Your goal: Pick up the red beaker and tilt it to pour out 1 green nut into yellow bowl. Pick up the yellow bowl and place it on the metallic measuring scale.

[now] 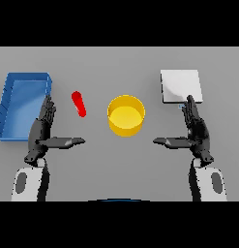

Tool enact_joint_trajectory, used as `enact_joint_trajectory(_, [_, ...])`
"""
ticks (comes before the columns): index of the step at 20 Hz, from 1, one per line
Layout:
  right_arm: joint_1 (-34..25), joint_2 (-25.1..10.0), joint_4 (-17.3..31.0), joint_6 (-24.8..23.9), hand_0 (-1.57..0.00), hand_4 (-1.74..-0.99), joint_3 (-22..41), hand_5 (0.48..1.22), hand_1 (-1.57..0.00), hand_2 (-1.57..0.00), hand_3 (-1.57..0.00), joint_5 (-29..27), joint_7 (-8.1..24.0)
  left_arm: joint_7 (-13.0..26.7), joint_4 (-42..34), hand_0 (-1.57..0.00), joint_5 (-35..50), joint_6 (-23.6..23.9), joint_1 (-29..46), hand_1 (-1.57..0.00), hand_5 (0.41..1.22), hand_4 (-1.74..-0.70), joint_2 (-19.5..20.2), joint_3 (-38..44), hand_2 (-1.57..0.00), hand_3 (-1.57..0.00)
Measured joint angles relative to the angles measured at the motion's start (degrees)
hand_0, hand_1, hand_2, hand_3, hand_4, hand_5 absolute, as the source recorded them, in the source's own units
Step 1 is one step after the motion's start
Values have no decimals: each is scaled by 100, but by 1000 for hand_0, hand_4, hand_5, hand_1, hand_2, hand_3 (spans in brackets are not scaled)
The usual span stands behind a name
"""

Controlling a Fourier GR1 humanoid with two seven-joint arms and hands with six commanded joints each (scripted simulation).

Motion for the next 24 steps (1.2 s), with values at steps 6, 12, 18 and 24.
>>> enact_joint_trajectory(6, [-75,23,9,-43,1,-1177,23,572,1,1,1,27,62,-137,-287,1,-141,21,379,1,677,-1202,-144,-240,1,1])
enact_joint_trajectory(12, [321,-390,-478,-148,1,-1196,567,584,1,1,1,1080,-255,14,-970,1,-751,-65,785,1,663,-1191,175,-716,1,1])
enact_joint_trajectory(18, [246,-345,-401,61,1,-1284,478,618,1,1,1,729,-257,319,-994,1,-852,-73,749,1,658,-1183,147,-827,1,1])
enact_joint_trajectory(24, [215,-504,-428,247,1,-1296,380,621,1,1,1,566,-399,369,-18,1,-947,84,-66,1,663,-1213,93,-599,1,1])
